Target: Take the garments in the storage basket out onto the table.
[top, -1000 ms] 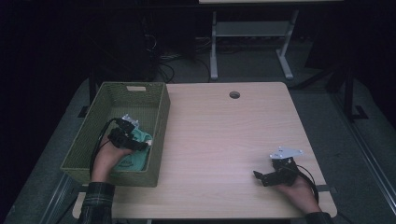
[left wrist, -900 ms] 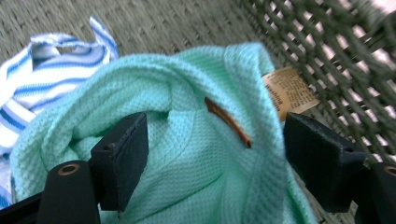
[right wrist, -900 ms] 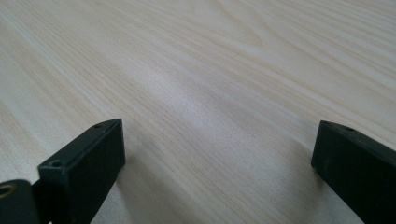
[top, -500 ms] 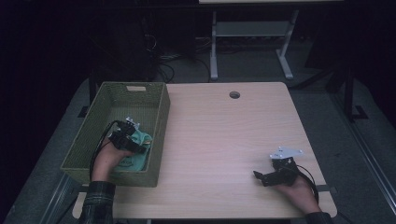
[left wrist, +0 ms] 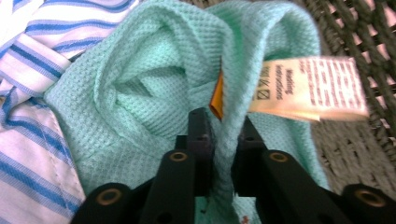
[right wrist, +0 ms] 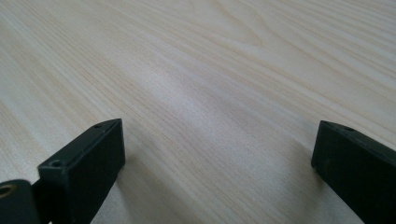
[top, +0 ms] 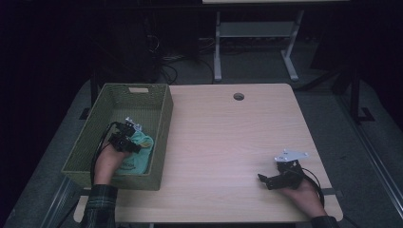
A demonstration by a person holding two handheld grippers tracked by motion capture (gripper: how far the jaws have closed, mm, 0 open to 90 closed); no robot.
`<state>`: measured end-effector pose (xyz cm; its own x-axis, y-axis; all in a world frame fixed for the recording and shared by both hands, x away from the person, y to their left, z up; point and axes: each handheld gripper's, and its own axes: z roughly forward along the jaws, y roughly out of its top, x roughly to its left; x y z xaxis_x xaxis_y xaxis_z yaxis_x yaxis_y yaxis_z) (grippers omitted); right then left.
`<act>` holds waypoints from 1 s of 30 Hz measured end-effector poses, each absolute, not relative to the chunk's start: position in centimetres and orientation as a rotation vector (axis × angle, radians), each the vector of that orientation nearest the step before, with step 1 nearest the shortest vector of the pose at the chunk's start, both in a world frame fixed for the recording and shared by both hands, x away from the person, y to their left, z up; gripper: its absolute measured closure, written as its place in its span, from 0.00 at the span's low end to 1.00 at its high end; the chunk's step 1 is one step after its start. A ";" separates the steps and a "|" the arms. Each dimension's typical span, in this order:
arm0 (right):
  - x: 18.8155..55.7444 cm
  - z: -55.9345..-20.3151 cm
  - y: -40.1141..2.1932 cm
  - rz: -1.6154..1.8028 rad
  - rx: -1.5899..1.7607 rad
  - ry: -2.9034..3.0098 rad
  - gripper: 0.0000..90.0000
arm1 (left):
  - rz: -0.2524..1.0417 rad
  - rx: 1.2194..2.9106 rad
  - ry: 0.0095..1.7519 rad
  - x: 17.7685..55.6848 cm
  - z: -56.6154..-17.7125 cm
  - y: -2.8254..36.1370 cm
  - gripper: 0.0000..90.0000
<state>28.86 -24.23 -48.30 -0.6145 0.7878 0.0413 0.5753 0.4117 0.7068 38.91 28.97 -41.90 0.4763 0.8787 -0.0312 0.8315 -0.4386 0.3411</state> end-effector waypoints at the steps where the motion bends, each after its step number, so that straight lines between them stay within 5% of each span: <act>1: 28.9 -48.3 -24.2 1.012 1.184 2.373 0.03 | 0.213 2.411 1.446 38.9 -41.8 29.0 0.92; 30: 28.9 -48.3 -24.2 1.012 1.185 2.374 0.03 | 0.300 1.939 1.234 36.8 -36.9 31.9 0.95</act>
